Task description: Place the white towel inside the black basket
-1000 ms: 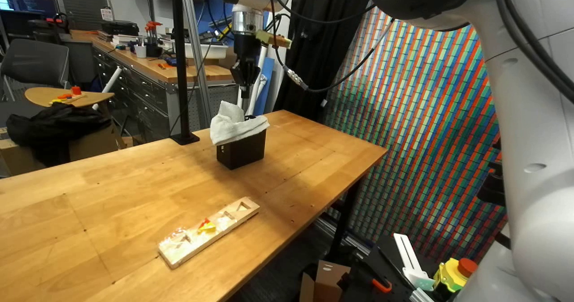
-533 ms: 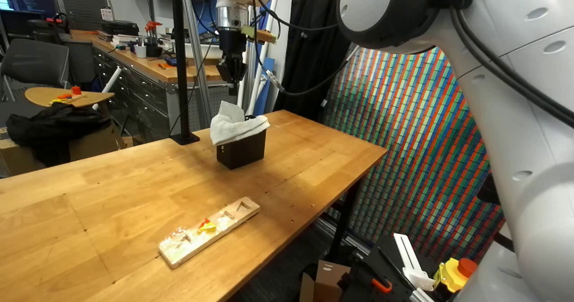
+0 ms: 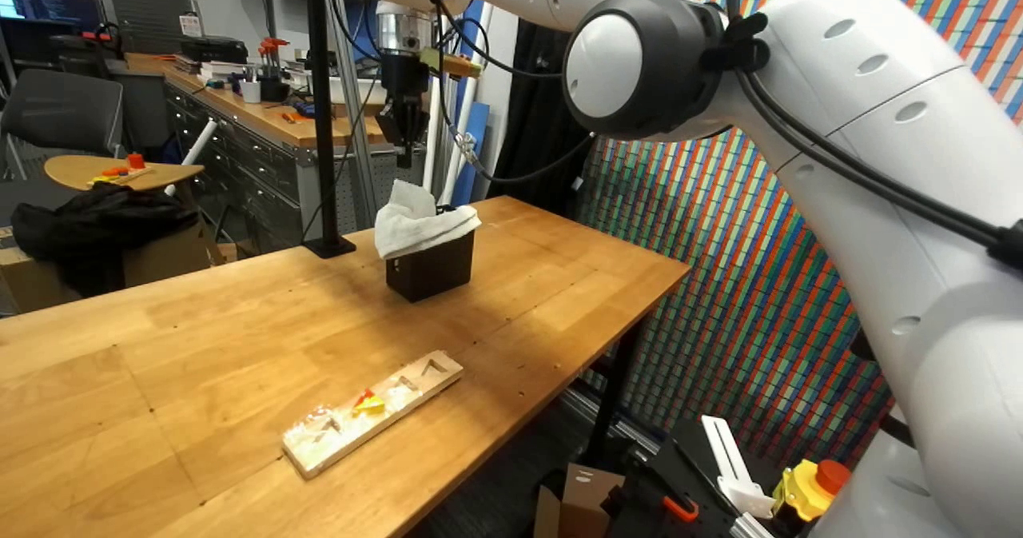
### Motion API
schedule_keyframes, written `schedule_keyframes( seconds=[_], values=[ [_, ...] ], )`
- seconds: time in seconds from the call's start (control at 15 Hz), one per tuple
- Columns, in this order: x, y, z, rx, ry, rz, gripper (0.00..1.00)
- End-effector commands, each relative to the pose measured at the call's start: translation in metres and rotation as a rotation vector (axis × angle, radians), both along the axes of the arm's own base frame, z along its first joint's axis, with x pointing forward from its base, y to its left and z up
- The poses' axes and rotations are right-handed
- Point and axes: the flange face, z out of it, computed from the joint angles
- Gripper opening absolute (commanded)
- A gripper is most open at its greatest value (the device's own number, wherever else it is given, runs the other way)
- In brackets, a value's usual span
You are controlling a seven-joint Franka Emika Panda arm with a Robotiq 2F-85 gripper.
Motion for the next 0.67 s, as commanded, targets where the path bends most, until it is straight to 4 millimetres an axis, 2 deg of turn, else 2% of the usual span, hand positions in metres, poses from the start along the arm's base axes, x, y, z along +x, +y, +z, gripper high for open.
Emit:
schedule_keyframes(
  seconds=[0.0, 0.6],
  values=[
    [0.005, -0.003, 0.008, 0.018, -0.041, 0.017, 0.01],
    [0.015, 0.0, -0.022, 0.071, -0.041, 0.012, 0.01]
  ],
)
